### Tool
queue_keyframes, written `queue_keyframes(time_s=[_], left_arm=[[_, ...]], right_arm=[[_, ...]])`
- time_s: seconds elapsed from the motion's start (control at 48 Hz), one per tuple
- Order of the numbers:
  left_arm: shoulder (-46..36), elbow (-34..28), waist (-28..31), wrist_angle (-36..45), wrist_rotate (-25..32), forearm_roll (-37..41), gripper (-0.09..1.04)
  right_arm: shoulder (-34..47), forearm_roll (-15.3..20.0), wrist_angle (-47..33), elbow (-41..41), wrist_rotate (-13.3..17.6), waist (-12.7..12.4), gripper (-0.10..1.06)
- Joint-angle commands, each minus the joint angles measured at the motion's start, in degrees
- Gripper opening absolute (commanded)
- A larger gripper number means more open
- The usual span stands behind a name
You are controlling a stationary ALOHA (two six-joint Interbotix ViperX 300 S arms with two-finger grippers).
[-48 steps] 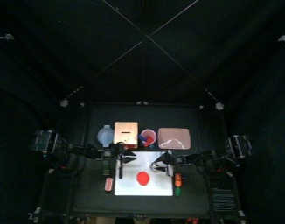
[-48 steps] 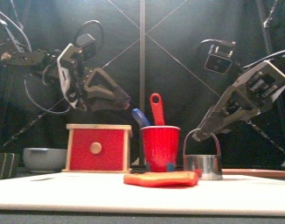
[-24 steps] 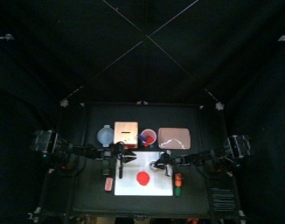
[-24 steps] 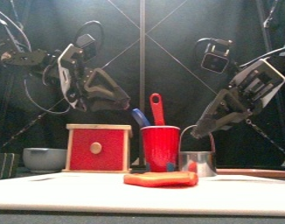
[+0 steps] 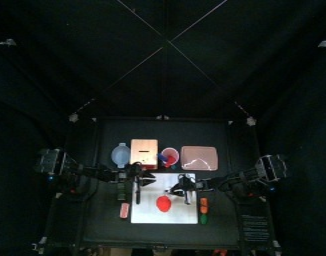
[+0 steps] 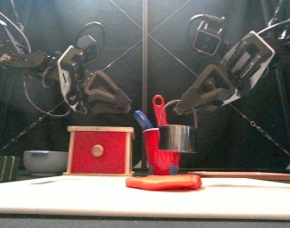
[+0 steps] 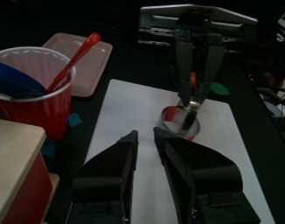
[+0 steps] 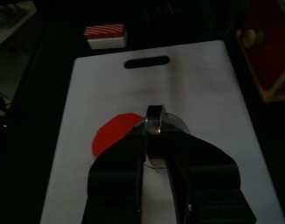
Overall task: Get the cutter from the drawer then cut the dough then place the extra dough in the bowl
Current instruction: Cut the dough
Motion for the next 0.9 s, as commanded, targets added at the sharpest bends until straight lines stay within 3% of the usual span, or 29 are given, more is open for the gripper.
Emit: queue_keyframes(time_s=[0.021,0.271,0.896], left_arm=[[-0.4,-0.6,0.0,-0.5,0.1,0.0,0.66],[-0.5,-0.6,0.0,-0.5,0.1,0.0,0.66],[-0.5,-0.4,0.0,-0.5,0.1,0.1,0.66]], right_arm=[[-0.5,1.5,-0.3,-1.7,0.0,1.6,0.54],[2.5,3.9,-0.2,-4.0,0.0,3.9,0.54],[7.8,6.1,3.1,-7.9,0.0,4.1,0.54]])
